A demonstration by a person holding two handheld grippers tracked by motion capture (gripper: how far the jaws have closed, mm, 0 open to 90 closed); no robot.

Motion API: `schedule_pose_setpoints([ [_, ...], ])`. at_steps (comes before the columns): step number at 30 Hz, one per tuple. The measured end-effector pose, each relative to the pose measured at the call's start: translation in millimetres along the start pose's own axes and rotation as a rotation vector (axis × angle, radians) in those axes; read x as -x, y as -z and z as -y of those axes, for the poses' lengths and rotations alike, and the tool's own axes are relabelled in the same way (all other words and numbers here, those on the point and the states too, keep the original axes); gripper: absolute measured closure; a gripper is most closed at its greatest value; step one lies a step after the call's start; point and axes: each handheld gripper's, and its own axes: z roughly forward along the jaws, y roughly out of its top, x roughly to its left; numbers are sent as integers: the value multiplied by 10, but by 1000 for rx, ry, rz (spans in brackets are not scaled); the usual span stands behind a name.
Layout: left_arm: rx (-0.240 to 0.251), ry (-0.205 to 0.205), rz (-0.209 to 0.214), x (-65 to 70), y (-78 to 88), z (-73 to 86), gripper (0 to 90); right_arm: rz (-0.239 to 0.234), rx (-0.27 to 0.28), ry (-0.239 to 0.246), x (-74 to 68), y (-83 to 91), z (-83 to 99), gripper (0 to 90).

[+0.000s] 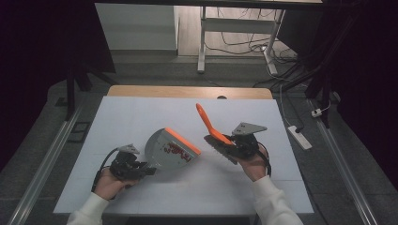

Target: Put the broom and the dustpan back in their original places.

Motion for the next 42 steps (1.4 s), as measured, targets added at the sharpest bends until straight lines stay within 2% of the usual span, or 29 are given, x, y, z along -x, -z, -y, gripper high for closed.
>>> schedule_pose_setpoints([
  [4, 22, 22, -11, 14, 26, 26, 615, 1, -4, -3, 10, 93, 63, 699],
  [15, 52, 51, -52, 41, 67, 79, 615, 1, -10, -51, 56, 293, 252, 699],
  [21, 73, 83, -83, 31, 106, 105, 614, -18, -1, -85, 115, 316, 315, 699],
  [30, 99, 122, -127, 26, 114, 148, 614, -32, -30, -102, 148, 353, 382, 699],
  [33, 107, 132, -126, 24, 122, 176, 614, -34, -32, -113, 136, 371, 391, 699],
  [42, 129, 185, -173, 10, 146, 257, 613, -67, -49, -148, 69, 360, 468, 699],
])
